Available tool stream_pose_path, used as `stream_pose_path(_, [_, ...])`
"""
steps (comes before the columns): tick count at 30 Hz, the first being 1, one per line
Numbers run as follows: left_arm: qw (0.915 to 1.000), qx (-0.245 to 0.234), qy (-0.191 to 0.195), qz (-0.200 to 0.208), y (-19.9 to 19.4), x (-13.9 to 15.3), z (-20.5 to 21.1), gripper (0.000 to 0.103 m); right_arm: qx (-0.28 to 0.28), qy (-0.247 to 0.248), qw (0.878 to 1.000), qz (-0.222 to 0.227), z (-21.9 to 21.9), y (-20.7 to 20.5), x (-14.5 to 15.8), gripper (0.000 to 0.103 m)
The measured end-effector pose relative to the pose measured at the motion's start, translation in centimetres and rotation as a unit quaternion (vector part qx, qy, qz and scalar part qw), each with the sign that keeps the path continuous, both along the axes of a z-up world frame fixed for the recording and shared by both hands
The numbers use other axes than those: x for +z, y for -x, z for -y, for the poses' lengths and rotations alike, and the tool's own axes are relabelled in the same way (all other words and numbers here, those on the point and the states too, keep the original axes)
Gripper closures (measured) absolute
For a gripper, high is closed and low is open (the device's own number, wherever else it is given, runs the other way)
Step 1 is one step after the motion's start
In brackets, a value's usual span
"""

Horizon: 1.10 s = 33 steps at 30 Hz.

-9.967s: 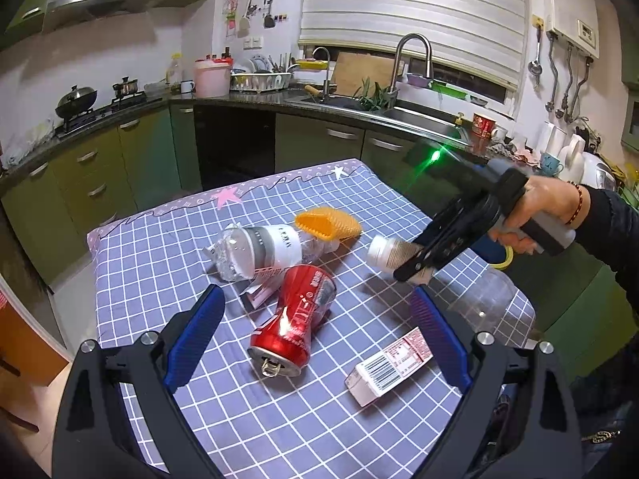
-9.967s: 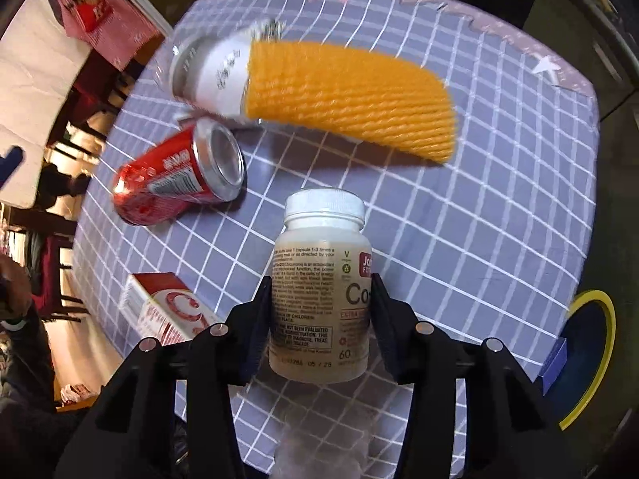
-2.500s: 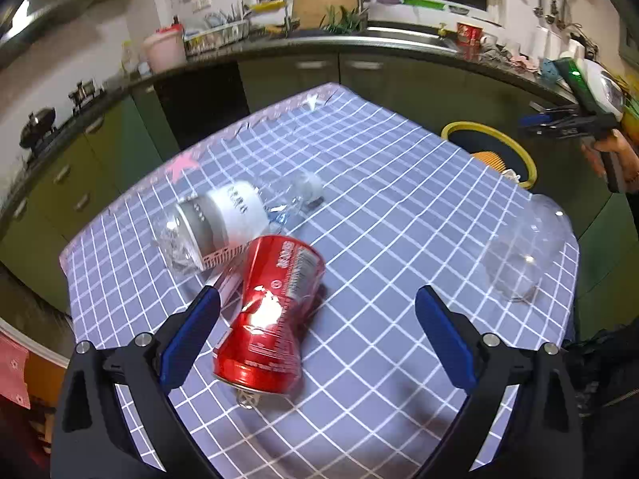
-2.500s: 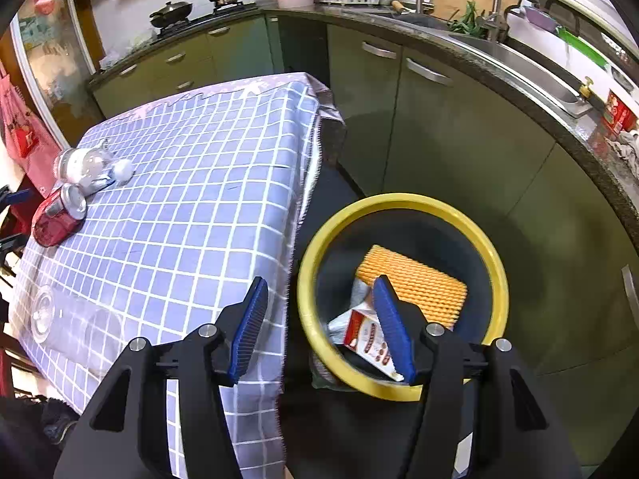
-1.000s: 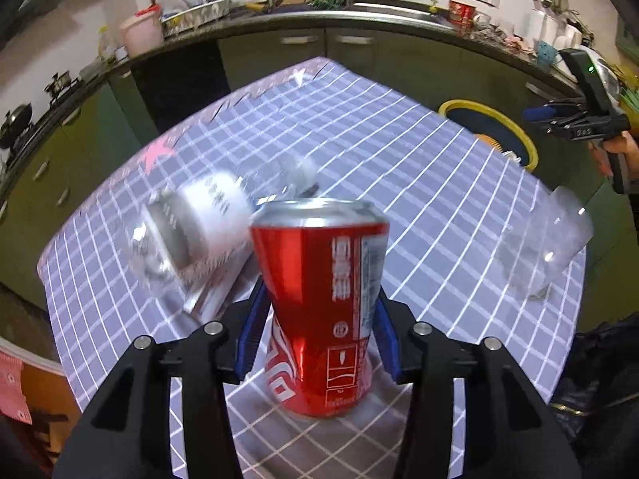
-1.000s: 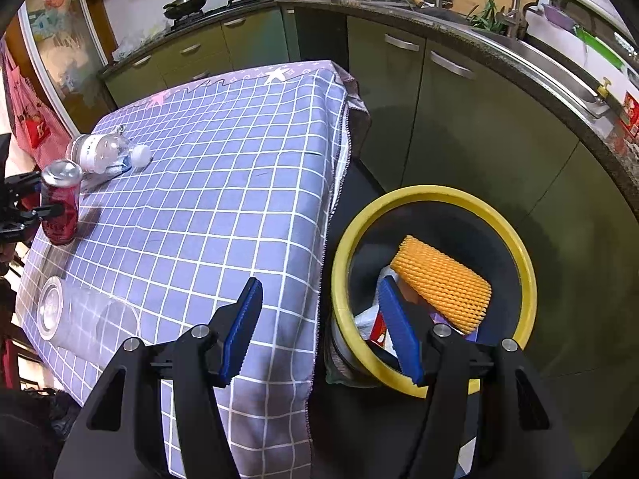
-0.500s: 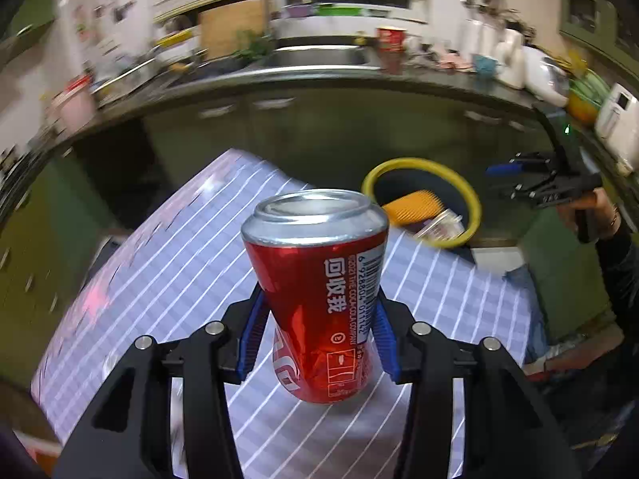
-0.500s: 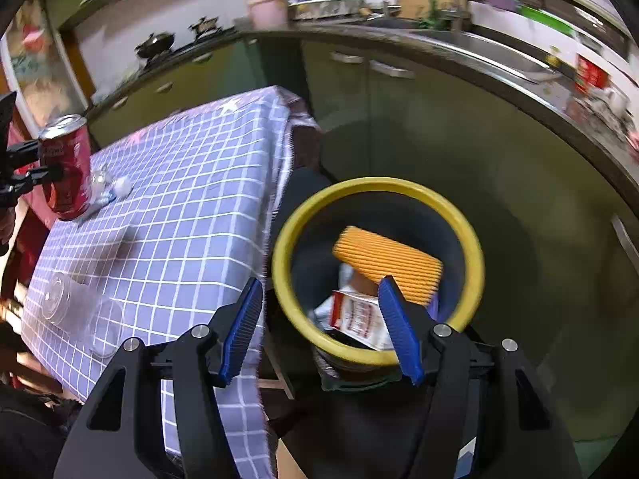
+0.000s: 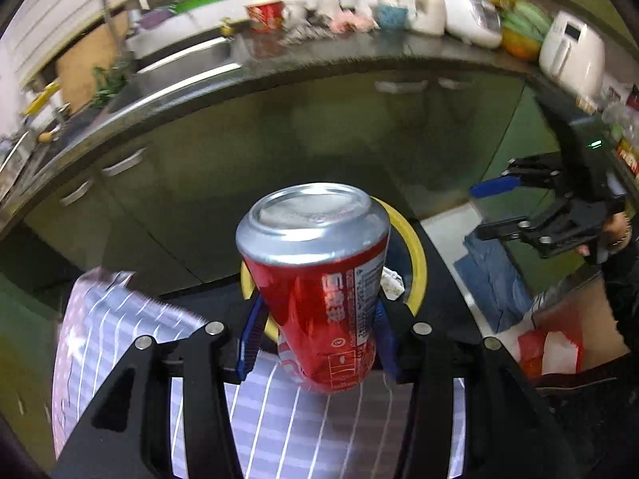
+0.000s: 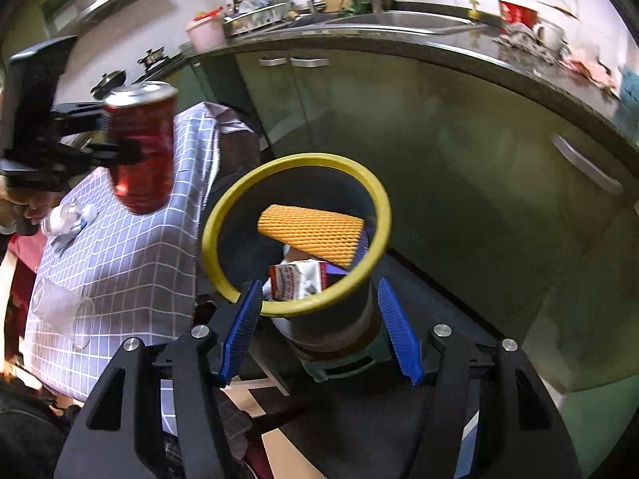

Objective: Collect trash
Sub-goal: 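Carry the soda can over the bin and release it with the left gripper, then grasp the clear plastic cup with the right gripper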

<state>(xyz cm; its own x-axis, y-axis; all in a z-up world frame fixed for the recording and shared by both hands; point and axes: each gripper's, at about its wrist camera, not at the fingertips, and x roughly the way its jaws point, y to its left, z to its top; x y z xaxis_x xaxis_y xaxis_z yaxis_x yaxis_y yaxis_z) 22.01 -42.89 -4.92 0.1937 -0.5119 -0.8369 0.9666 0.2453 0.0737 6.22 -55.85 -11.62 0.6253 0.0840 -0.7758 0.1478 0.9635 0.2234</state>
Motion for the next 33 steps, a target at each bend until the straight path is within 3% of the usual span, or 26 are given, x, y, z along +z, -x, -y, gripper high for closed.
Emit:
stream_pose_path(3, [0.9998, 0.002, -0.019, 0.003, -0.8, -1.9, 2.7, 0.048, -0.008, -0.004, 1.0, 0.001, 0.6, 0.1, -0.1, 0.039])
stream_pose_path(8, [0.9997, 0.021, -0.011, 0.0, -1.8, -2.0, 2.4, 0.048, -0.013, -0.006, 1.0, 0.0, 1.0, 0.4, -0.2, 0.039])
stream_pose_path(14, [0.9968, 0.063, 0.046, 0.018, -1.5, 1.8, -4.1, 0.04, 0.004, -0.009, 1.0, 0.003, -0.2, -0.4, 0.3, 0.039])
stream_pose_path(20, [0.9867, 0.132, 0.087, 0.037, 0.3, 4.6, -13.8, 0.039, 0.097, 0.0, 0.995, 0.011, -6.4, -2.6, 1.8, 0.038])
stream_pose_path(23, [0.9798, 0.172, 0.09, 0.046, 1.6, 5.1, -19.2, 0.037, 0.179, -0.019, 0.983, 0.018, -11.5, -3.5, 2.8, 0.036])
stream_pose_path(25, [0.9737, 0.201, 0.091, 0.056, 2.7, 5.4, -22.9, 0.035, 0.23, -0.031, 0.973, 0.022, -14.5, -3.9, 3.4, 0.026])
stream_pose_path(28, [0.965, 0.237, 0.093, 0.062, 4.2, 5.2, -27.7, 0.033, 0.314, -0.05, 0.947, 0.033, -19.7, -3.8, 4.4, 0.022])
stream_pose_path(30, [0.9578, 0.264, 0.091, 0.066, 5.2, 4.8, -30.7, 0.032, 0.362, -0.042, 0.931, 0.035, -23.3, -3.7, 4.8, 0.021])
stream_pose_path(33, [0.947, 0.302, 0.093, 0.059, 6.8, 3.6, -34.5, 0.032, 0.401, -0.001, 0.916, 0.029, -27.6, -3.8, 4.1, 0.018])
